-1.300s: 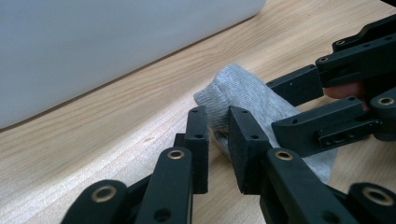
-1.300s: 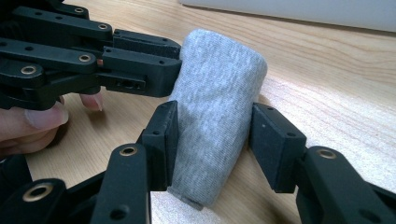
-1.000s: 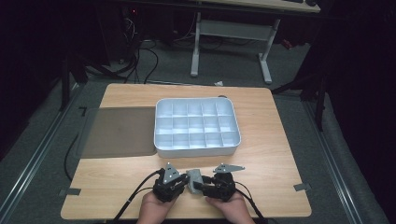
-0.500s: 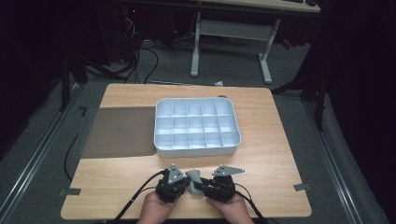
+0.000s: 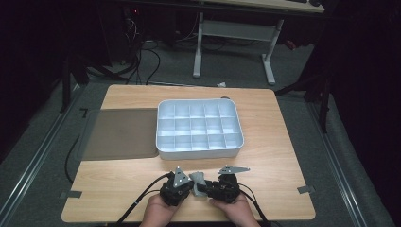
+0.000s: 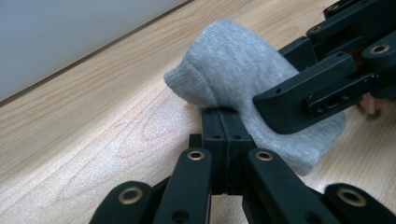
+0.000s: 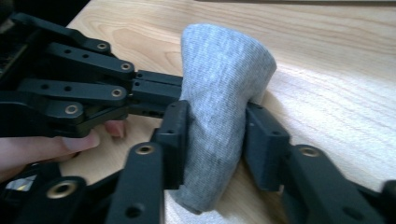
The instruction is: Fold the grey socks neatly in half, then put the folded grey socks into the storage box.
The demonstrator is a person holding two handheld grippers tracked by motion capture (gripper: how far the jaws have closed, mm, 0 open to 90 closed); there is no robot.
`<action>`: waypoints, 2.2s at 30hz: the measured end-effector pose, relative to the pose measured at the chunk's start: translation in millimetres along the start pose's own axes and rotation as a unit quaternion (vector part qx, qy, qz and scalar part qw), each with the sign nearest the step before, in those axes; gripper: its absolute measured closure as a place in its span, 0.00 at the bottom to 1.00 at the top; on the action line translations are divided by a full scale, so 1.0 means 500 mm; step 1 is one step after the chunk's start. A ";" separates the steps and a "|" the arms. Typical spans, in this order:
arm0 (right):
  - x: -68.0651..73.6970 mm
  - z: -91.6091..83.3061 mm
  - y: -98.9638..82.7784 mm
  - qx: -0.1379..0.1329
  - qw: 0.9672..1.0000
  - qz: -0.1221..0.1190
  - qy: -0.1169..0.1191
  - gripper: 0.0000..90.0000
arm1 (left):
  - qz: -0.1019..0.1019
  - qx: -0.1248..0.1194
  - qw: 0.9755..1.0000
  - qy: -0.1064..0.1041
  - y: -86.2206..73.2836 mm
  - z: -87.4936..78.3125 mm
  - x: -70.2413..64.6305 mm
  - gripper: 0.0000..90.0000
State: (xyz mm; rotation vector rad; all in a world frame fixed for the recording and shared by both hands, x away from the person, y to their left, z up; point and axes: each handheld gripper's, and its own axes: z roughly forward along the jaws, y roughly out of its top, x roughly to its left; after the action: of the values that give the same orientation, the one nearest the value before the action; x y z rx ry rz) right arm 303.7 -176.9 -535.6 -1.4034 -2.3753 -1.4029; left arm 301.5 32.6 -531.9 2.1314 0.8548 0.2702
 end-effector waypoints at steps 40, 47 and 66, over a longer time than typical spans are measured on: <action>0.000 -0.102 0.019 0.032 0.975 -0.122 -0.184 0.79 | -0.039 -0.082 0.993 0.078 -0.083 -0.148 0.136 0.55; -0.004 -0.119 0.044 0.077 0.967 -0.130 -0.205 0.79 | -0.041 -0.091 0.993 0.063 -0.086 -0.152 0.139 0.49; -0.039 -0.155 0.085 0.152 0.958 -0.118 -0.210 0.79 | -0.037 -0.098 0.993 0.059 -0.086 -0.155 0.139 0.42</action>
State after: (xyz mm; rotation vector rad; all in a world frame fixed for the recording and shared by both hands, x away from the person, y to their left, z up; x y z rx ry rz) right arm 316.5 -238.0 -469.7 -1.4885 -2.9466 -0.7687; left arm 297.7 144.6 -520.3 1.9121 0.9333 0.4283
